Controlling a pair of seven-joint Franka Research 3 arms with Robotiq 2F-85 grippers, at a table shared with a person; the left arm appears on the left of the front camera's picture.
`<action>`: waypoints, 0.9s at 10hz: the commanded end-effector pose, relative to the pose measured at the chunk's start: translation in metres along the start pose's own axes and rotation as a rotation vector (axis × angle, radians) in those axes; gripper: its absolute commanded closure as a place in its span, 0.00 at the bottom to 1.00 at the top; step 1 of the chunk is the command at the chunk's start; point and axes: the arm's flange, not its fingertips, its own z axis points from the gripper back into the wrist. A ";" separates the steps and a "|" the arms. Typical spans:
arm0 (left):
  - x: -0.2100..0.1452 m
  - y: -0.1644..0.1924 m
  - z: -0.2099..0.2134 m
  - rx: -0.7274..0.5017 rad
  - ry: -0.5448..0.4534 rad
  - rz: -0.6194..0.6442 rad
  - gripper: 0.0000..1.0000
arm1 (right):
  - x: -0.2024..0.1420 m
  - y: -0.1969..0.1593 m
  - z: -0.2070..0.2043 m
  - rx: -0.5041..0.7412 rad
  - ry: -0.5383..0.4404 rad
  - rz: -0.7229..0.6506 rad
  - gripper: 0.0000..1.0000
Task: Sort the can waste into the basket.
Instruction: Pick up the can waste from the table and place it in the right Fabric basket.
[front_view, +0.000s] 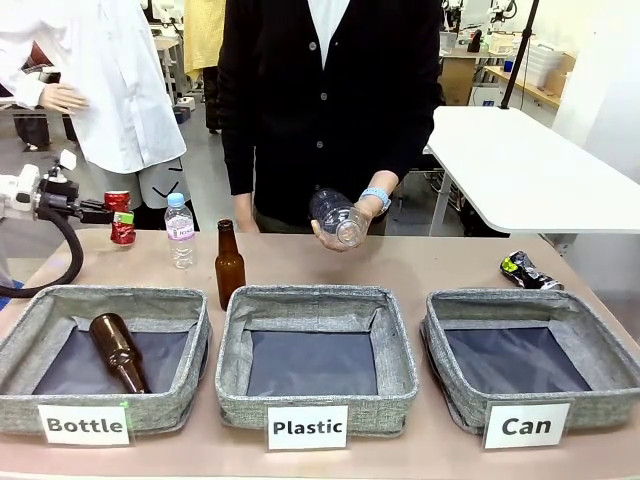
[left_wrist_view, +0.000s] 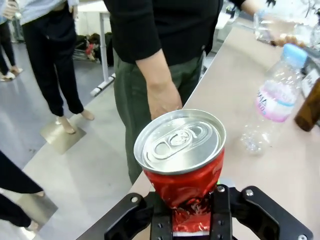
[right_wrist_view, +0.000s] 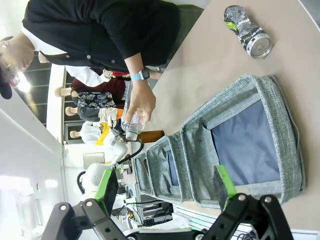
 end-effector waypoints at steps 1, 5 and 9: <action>0.028 -0.044 0.026 0.010 0.004 -0.054 1.00 | 0.003 0.001 0.000 0.024 -0.007 0.026 0.00; 0.095 -0.182 0.114 -0.210 0.243 -0.074 1.00 | 0.003 0.001 0.000 0.024 -0.007 0.026 0.00; 0.049 -0.316 0.155 -0.261 0.374 -0.276 1.00 | 0.003 0.001 0.000 0.024 -0.007 0.026 0.00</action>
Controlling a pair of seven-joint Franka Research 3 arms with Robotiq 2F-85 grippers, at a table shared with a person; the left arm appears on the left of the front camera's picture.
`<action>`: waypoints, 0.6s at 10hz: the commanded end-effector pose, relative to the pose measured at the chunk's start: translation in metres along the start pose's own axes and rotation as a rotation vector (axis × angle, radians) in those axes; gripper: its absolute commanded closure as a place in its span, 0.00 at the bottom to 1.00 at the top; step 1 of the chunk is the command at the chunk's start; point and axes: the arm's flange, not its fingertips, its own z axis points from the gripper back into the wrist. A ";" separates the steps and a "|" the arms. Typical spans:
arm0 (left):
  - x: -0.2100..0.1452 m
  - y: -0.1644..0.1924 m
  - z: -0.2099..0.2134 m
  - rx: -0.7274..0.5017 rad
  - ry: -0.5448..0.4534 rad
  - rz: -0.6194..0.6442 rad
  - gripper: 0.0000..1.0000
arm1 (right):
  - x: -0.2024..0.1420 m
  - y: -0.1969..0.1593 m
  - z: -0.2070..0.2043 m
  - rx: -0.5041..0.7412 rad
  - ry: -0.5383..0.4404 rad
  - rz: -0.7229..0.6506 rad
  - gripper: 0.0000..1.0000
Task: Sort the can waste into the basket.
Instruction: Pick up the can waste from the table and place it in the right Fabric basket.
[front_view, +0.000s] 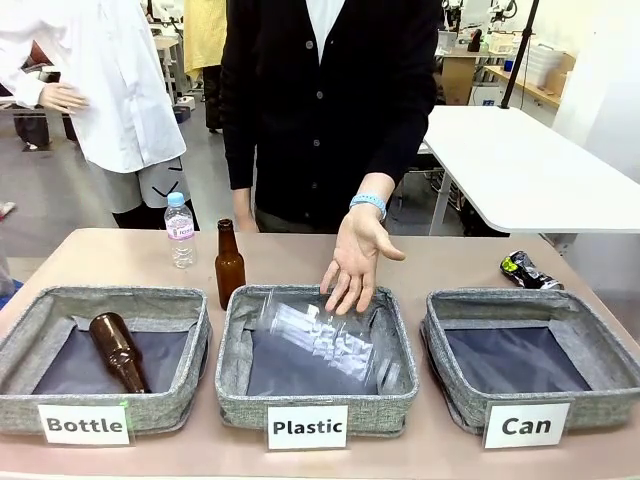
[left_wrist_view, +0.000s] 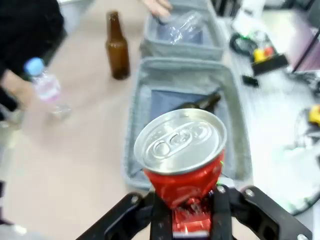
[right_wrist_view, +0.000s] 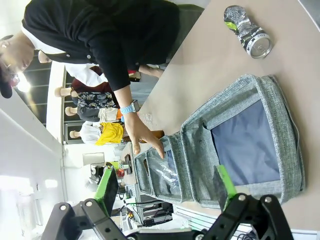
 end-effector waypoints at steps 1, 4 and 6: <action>-0.007 -0.028 -0.019 0.083 0.010 -0.095 1.00 | 0.003 0.000 0.000 0.025 -0.007 0.025 0.00; -0.008 -0.022 -0.008 0.021 0.015 -0.048 1.00 | 0.003 0.000 0.000 0.025 -0.007 0.025 0.00; -0.008 -0.022 -0.008 0.021 0.015 -0.048 1.00 | 0.003 0.000 0.000 0.025 -0.007 0.025 0.00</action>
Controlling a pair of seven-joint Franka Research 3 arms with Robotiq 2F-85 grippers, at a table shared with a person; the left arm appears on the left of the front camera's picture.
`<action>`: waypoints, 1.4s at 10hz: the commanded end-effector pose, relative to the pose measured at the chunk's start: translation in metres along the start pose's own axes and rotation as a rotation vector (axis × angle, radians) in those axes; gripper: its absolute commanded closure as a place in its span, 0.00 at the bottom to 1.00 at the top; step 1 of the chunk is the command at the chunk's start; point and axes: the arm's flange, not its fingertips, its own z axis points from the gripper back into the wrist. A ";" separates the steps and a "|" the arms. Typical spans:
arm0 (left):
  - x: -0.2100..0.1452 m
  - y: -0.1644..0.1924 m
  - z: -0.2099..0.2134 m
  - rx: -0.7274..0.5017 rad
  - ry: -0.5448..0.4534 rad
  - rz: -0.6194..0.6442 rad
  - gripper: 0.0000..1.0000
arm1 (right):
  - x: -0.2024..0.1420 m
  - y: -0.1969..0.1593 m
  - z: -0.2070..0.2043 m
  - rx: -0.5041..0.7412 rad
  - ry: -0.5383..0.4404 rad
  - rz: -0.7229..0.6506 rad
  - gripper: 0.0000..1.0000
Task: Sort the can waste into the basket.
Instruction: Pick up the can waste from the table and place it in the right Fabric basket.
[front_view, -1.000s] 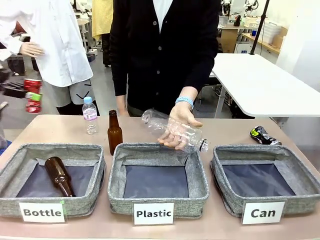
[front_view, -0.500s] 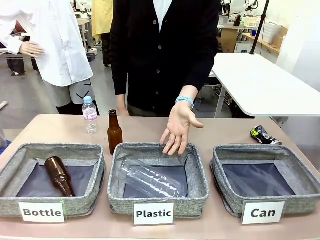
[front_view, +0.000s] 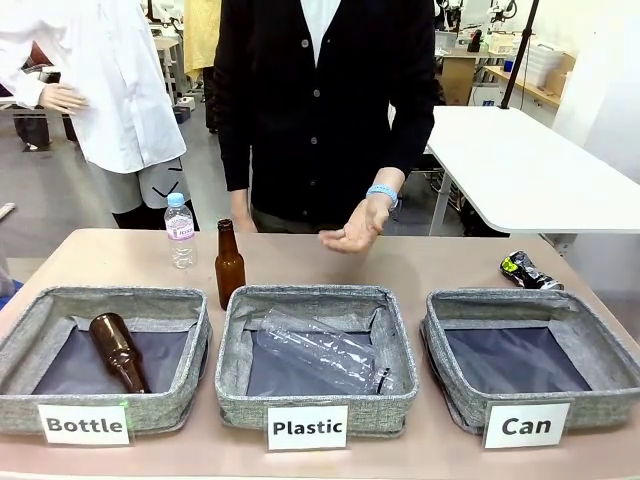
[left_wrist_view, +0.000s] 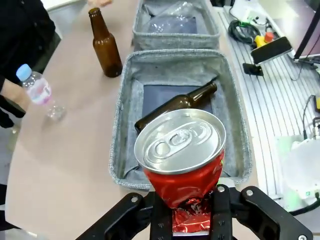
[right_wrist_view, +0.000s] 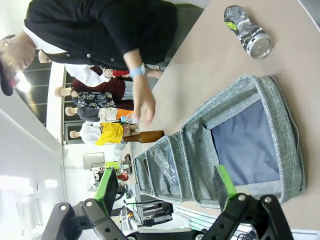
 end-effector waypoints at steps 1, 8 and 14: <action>0.000 -0.003 0.000 0.008 0.001 -0.002 0.74 | 0.003 0.000 0.000 0.025 -0.007 0.025 0.00; 0.335 -0.009 -0.248 -0.039 -0.046 -0.127 0.74 | -0.007 0.075 0.108 0.117 -0.113 0.077 0.00; 0.512 0.019 -0.492 0.011 0.151 -0.499 0.74 | -0.015 0.032 0.218 -0.039 -0.185 -0.005 0.00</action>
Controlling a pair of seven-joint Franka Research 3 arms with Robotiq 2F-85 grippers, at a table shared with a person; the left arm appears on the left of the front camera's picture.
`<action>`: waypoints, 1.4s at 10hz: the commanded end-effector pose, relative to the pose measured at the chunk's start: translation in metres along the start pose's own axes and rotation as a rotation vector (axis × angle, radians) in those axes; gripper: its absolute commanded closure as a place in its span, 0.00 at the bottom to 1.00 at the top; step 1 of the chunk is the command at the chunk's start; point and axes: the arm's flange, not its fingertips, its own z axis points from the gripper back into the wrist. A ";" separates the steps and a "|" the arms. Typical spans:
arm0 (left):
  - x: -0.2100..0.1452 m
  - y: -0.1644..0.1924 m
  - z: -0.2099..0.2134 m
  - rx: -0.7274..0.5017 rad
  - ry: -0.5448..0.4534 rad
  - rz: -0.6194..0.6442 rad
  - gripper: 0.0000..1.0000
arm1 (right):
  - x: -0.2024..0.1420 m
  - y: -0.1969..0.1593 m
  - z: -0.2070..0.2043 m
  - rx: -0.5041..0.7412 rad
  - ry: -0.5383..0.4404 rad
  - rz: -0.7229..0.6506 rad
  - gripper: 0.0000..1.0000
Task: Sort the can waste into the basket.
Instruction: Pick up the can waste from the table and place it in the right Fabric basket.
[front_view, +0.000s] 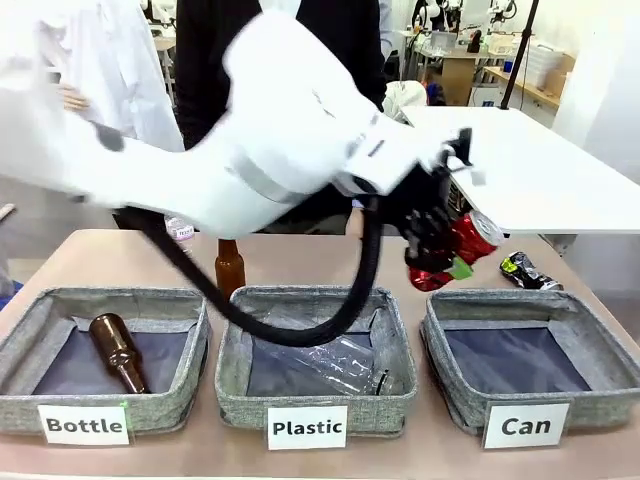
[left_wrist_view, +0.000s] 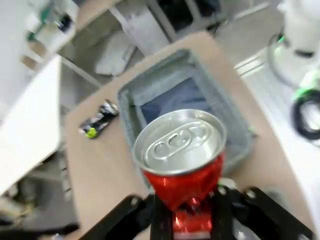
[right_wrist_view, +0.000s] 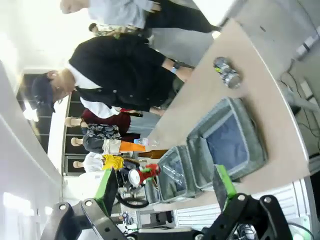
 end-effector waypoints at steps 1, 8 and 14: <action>0.024 0.050 -0.029 -0.002 0.052 -0.032 0.74 | 0.010 -0.020 -0.008 -0.013 0.047 -0.026 0.00; 0.021 0.076 -0.103 -0.045 0.081 0.077 0.74 | 0.006 -0.016 -0.007 -0.012 0.019 -0.028 0.00; 0.024 0.063 -0.105 -0.103 0.058 0.053 0.00 | 0.006 -0.016 -0.007 -0.012 0.019 -0.028 0.00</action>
